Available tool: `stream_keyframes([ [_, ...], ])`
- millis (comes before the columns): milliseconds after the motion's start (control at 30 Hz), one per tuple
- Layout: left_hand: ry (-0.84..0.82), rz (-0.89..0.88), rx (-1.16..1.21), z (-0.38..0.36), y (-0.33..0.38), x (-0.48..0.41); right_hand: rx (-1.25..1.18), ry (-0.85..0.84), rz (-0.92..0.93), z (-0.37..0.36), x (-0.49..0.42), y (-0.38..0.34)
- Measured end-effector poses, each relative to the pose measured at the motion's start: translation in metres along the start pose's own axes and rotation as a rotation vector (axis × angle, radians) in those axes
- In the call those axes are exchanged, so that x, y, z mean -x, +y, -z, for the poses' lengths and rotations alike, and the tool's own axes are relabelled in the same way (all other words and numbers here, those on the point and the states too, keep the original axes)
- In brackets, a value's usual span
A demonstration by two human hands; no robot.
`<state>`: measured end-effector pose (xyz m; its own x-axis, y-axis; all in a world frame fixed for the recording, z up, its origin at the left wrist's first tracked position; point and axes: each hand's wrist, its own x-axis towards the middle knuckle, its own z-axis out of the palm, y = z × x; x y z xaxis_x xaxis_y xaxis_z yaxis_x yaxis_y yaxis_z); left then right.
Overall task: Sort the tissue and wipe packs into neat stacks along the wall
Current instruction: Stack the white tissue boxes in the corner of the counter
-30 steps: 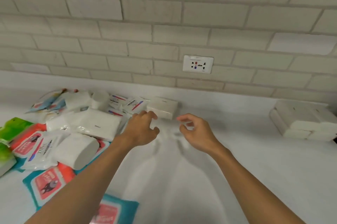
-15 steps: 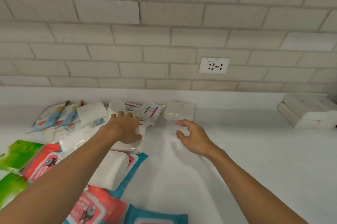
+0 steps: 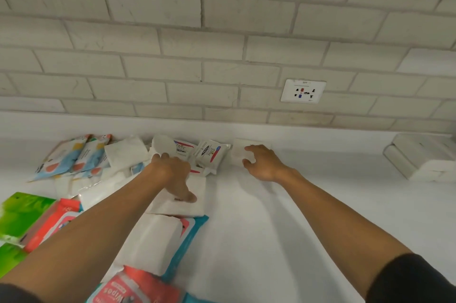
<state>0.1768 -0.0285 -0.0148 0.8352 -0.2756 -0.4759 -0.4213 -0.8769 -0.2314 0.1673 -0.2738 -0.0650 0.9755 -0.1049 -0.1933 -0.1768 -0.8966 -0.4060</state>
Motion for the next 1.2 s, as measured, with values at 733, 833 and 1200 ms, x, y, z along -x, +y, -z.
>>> stream_keyframes([
  [733,0.105,-0.171,0.677,0.006,0.003,-0.042,0.212,0.001,-0.069,0.004,-0.065,0.005],
  [833,0.142,-0.129,0.779,0.003,0.011,-0.053,0.227,-0.042,-0.112,0.007,-0.066,0.01],
  [1200,0.186,0.01,1.09,-0.01,0.033,-0.06,-0.042,-0.015,-0.149,-0.008,-0.041,0.018],
])
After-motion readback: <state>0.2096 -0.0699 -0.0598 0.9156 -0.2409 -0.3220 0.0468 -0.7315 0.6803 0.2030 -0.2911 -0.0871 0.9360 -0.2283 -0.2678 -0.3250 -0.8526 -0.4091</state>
